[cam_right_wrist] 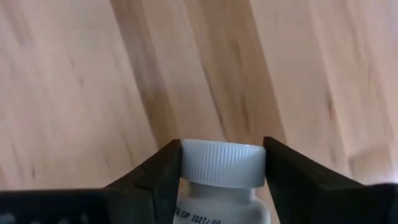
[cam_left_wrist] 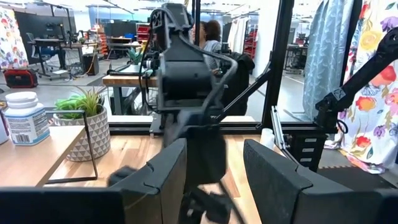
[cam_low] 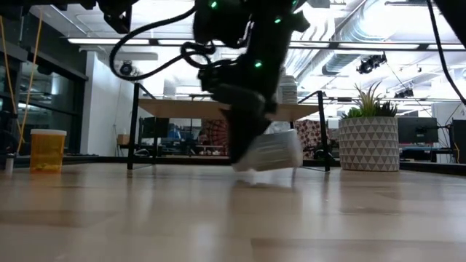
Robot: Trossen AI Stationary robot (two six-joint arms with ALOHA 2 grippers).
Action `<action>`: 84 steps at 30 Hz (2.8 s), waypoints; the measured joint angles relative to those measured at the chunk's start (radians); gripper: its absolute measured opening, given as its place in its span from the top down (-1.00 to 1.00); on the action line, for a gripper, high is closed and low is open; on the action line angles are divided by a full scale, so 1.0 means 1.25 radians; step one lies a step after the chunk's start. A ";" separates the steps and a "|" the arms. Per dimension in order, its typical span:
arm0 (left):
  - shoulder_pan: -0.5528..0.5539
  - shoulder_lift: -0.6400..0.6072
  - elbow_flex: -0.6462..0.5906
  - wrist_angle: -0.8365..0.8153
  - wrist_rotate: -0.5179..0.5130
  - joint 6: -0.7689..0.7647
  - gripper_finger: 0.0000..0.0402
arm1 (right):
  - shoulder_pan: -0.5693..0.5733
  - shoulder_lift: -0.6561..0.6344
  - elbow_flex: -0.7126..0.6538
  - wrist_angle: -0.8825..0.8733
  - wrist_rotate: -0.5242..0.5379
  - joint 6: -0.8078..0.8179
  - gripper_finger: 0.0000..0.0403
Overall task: Pick and place medicine bottles onto shelf by color
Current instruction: Put the right white pill bottle on the shelf
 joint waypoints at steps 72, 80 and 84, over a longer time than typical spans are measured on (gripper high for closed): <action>0.000 -0.001 0.000 0.001 -0.019 0.014 0.26 | -0.166 -0.029 -0.417 1.873 0.765 -0.877 -0.02; 0.000 -0.001 0.000 0.002 -0.019 0.014 0.26 | -0.167 -0.027 -0.419 1.861 0.795 -0.878 -0.10; 0.000 -0.001 0.000 0.002 -0.019 0.014 0.26 | -0.166 -0.027 -0.419 1.854 0.796 -0.875 -0.10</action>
